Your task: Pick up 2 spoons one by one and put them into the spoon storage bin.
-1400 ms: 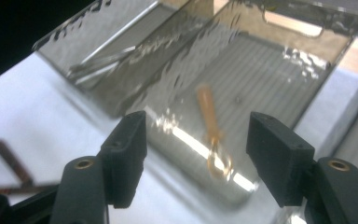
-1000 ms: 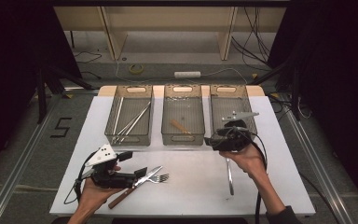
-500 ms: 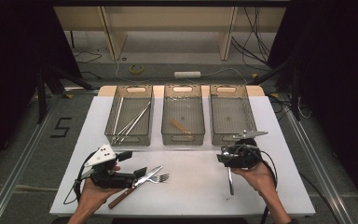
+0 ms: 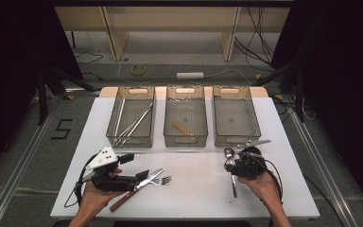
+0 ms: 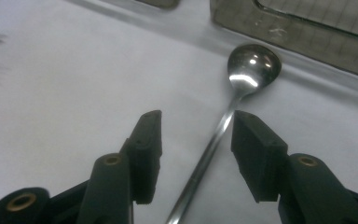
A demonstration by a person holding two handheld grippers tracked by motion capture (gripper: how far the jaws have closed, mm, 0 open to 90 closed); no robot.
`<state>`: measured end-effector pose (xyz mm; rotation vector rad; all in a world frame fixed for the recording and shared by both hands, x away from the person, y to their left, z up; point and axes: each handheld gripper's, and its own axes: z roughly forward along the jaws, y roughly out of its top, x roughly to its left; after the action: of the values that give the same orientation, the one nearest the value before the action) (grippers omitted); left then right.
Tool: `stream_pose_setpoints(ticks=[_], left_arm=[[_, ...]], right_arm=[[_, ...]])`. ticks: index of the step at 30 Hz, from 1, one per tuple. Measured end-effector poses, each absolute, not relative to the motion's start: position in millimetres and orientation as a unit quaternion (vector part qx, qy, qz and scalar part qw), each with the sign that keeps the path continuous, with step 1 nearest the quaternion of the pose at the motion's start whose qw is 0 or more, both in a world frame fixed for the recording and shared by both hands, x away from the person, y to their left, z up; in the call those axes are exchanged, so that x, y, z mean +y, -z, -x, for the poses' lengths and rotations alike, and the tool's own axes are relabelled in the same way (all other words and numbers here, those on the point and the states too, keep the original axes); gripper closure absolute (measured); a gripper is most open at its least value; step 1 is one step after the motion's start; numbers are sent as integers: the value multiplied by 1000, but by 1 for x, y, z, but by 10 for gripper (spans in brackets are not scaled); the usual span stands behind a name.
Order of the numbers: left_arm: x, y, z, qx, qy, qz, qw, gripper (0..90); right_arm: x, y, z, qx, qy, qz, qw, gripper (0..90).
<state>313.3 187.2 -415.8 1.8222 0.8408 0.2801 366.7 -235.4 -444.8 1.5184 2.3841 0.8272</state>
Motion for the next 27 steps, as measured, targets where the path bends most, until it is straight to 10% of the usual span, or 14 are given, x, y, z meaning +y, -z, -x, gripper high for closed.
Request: stream_pose_setpoints(ticks=[27], left_arm=[[187, 416, -313, 347, -116, -766, 529, 160]], right_arm=[[-230, 467, -362, 819, -228, -515, 111, 725]])
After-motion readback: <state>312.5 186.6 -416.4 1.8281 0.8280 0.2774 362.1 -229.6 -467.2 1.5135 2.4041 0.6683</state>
